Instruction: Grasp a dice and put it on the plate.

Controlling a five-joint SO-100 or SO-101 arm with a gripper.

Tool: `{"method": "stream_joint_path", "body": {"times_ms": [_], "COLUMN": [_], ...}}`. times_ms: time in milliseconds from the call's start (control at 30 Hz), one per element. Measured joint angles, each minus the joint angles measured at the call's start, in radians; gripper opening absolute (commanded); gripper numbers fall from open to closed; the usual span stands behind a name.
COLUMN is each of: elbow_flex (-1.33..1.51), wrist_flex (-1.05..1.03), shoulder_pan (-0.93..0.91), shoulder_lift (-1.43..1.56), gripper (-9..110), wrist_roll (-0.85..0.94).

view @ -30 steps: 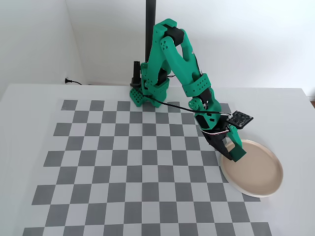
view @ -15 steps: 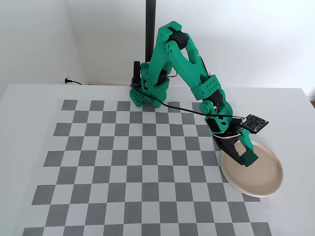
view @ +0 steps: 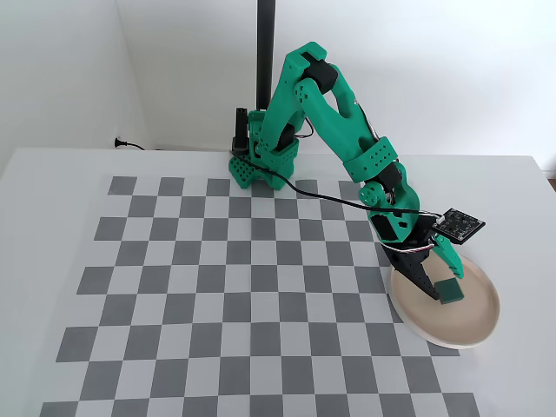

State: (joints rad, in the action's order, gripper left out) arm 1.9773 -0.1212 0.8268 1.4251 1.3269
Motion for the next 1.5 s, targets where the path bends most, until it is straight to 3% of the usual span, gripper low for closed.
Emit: {"method": "stream_joint_path", "body": {"times_ms": [367, 767, 1000, 1500], "elbow_flex": [0.0, 0.052, 0.17, 0.595], "wrist_flex": [-0.106, -0.31, -0.437, -0.382], "shoulder_pan": [-0.015, -0.126, -0.235, -0.517], "shoulder_lift": [0.012, 0.333, 0.589, 1.02], "gripper": [17, -4, -4, -4], "wrist_roll": [0.0, 0.014, -0.003, -0.054]}}
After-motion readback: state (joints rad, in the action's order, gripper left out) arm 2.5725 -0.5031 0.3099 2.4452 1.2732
